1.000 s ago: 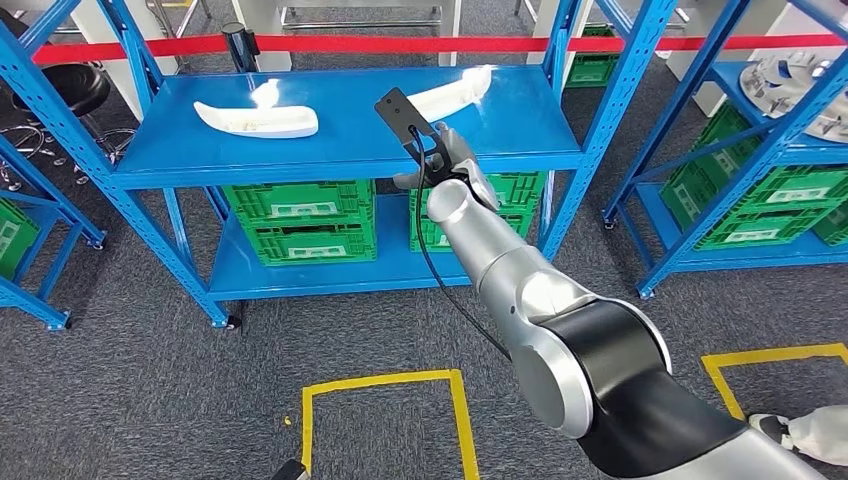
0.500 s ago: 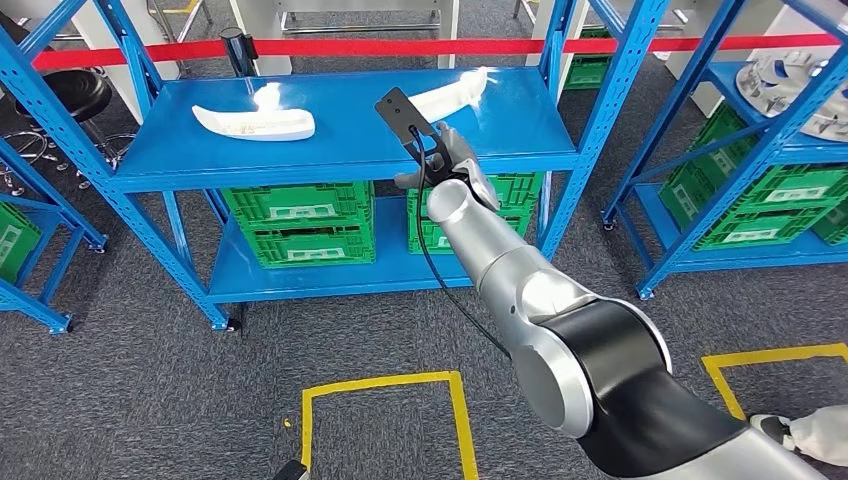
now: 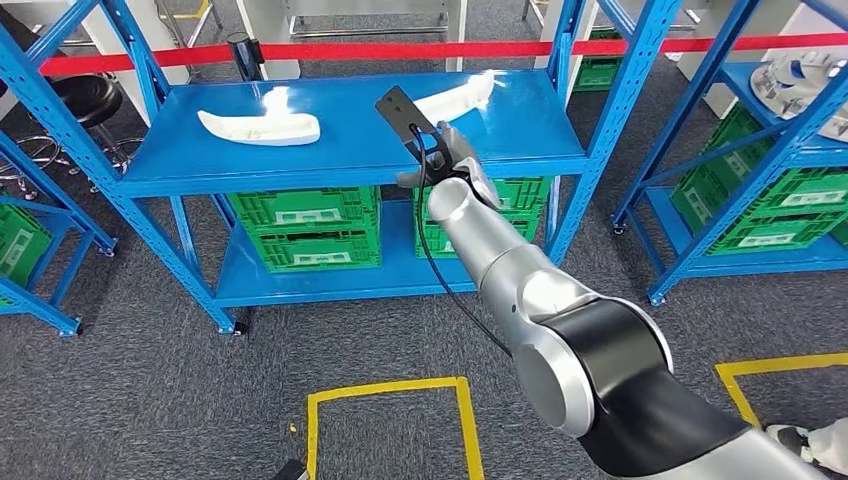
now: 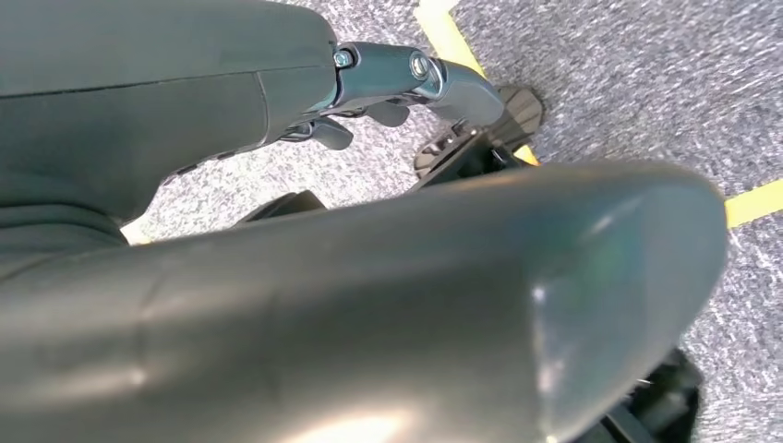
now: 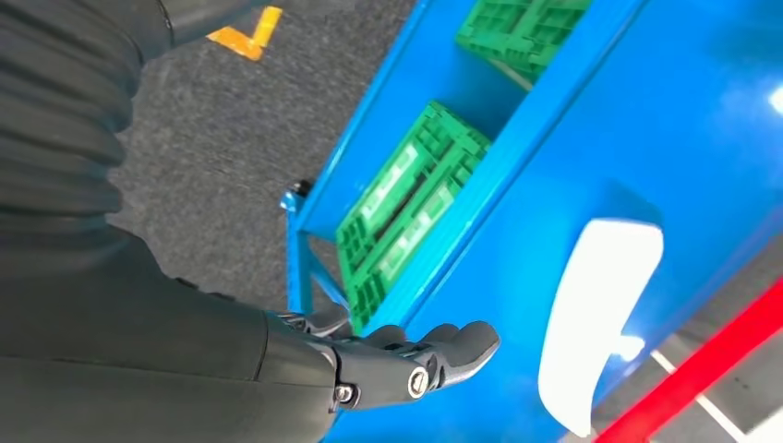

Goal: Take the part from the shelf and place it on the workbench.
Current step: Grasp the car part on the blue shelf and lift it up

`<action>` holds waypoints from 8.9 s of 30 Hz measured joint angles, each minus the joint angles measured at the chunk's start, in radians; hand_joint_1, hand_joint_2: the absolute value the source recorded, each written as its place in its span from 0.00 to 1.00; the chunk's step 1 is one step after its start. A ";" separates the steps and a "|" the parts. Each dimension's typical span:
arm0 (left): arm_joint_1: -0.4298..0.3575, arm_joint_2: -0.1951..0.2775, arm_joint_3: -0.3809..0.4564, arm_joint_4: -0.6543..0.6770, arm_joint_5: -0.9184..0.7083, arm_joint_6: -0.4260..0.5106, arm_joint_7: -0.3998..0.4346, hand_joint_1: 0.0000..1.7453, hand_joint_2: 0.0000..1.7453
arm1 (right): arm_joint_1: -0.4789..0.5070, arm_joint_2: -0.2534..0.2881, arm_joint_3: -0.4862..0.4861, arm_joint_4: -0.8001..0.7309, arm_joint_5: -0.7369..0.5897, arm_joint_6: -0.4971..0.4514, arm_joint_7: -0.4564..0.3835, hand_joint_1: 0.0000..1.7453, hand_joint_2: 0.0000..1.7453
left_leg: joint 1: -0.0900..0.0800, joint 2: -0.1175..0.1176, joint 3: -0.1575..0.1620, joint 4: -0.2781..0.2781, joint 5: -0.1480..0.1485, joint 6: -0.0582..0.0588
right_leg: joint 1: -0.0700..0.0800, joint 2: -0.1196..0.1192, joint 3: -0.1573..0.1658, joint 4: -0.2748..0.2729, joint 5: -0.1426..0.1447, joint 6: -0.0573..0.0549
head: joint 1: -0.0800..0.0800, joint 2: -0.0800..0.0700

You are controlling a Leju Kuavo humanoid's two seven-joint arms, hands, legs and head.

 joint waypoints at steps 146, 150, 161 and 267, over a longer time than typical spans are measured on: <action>0.015 0.011 0.020 -0.005 -0.032 0.000 0.008 0.00 0.00 | 0.048 -0.125 -0.131 -0.001 0.041 -0.176 0.103 0.00 1.00 | 0.008 0.018 0.004 -0.019 0.019 0.003 | 0.013 0.001 -0.019 0.092 -0.076 0.008 | -0.036 0.000; 0.018 0.009 0.020 -0.004 -0.033 0.000 0.009 0.00 0.00 | 0.062 -0.132 -0.133 0.003 0.041 -0.176 0.105 0.00 1.00 | 0.008 0.017 0.008 -0.014 0.010 0.008 | 0.011 0.000 -0.111 0.219 -0.084 0.010 | -0.035 0.000; 0.015 0.010 0.024 -0.005 -0.033 0.000 0.008 0.00 0.00 | 0.065 -0.138 -0.133 0.004 0.044 -0.177 0.104 0.00 1.00 | 0.006 0.019 -0.031 0.098 -0.066 -0.045 | 0.011 0.002 0.015 -0.034 0.015 -0.040 | -0.040 0.000; 0.018 -0.009 0.044 -0.003 -0.047 0.000 0.008 0.00 0.00 | 0.124 -0.150 0.124 0.014 0.339 0.169 0.176 0.00 1.00 | 0.001 0.014 0.004 -0.017 0.019 -0.017 | 0.017 0.001 0.043 -0.043 -0.001 -0.015 | -0.040 0.000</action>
